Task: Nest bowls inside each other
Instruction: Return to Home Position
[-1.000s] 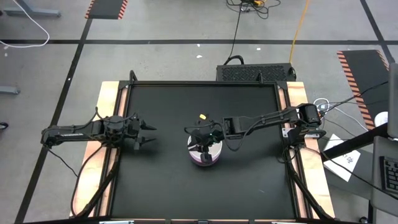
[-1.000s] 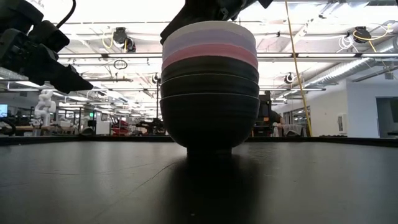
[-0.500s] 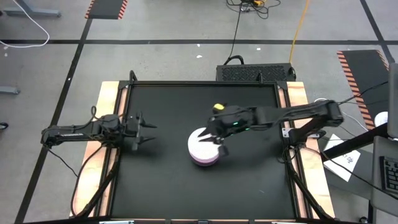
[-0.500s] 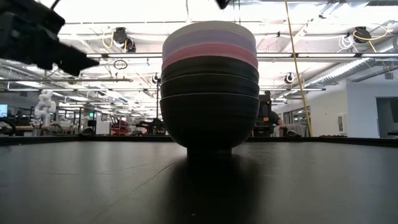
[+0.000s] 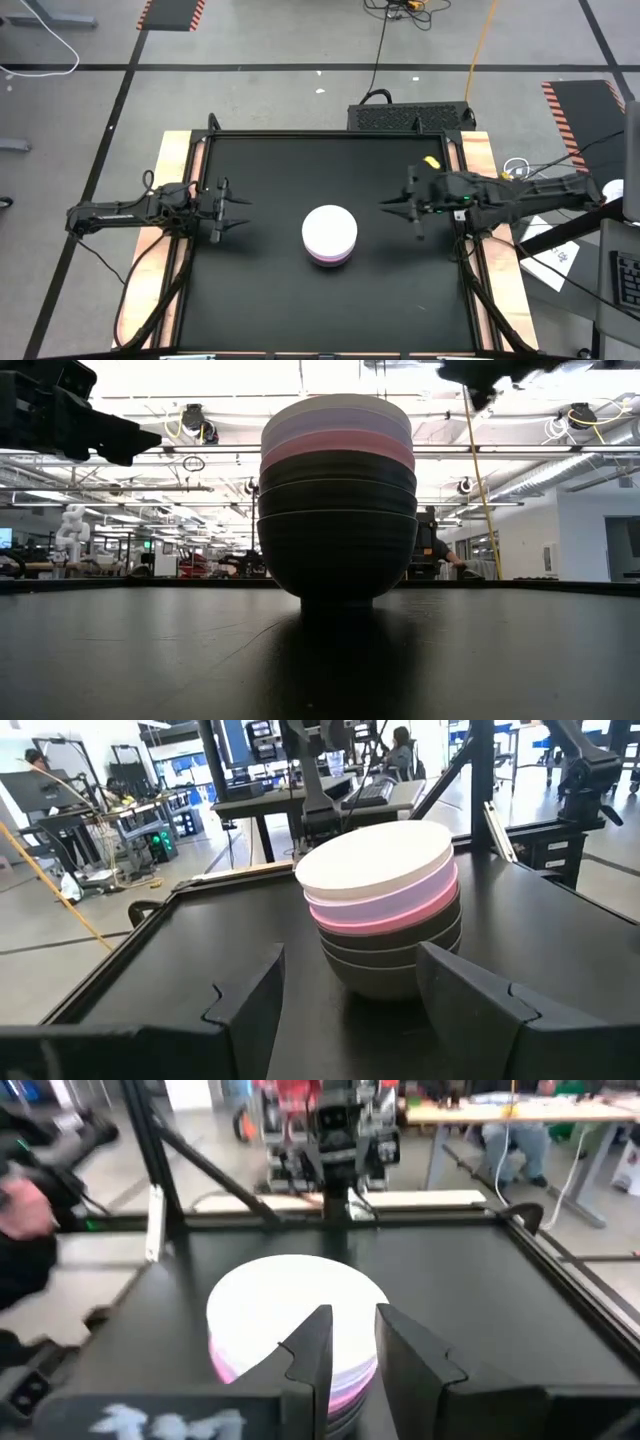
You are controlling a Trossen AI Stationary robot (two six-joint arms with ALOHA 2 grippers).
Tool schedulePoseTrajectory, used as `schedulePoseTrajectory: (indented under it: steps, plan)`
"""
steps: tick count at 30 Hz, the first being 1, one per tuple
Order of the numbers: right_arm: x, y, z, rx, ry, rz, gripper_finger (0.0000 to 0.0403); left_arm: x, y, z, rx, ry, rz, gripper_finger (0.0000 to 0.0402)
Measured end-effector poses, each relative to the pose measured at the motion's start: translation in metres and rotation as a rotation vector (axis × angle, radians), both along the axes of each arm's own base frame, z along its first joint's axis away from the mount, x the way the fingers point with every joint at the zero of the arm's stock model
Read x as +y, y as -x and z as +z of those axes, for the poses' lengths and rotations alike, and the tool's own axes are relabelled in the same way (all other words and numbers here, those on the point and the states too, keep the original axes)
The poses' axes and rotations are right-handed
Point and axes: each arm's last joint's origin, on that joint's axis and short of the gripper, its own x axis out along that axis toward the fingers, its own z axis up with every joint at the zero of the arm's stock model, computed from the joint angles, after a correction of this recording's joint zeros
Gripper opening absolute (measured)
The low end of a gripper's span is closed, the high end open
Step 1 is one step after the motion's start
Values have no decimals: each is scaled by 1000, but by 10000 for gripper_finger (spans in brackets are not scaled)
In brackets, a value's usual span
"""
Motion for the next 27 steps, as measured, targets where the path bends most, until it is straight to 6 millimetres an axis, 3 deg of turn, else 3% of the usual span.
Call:
schedulePoseTrajectory:
  steps: [4,10,27]
  plan:
    - [1,29,-17,-53,-54,9,68,0,0,0,1,5,1,230]
    - [1,51,-35,-105,-59,6,68,0,0,-1,7,10,-12,230]
    - [-4,67,-92,-59,-56,-103,68,-1,1,-11,123,58,-14,230]
